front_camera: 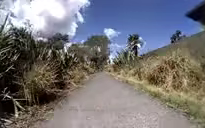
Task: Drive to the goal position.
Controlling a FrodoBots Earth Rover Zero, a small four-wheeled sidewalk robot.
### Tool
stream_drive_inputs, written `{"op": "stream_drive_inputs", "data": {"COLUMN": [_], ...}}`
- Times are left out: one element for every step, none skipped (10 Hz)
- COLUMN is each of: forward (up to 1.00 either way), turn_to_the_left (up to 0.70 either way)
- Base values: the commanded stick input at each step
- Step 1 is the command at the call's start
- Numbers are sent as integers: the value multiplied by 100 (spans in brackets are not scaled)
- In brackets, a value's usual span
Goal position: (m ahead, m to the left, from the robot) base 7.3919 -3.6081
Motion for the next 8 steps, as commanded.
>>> {"op": "stream_drive_inputs", "data": {"forward": [70,70,70,70,70,70,70,70], "turn_to_the_left": [0,0,0,0,0,0,0,0]}}
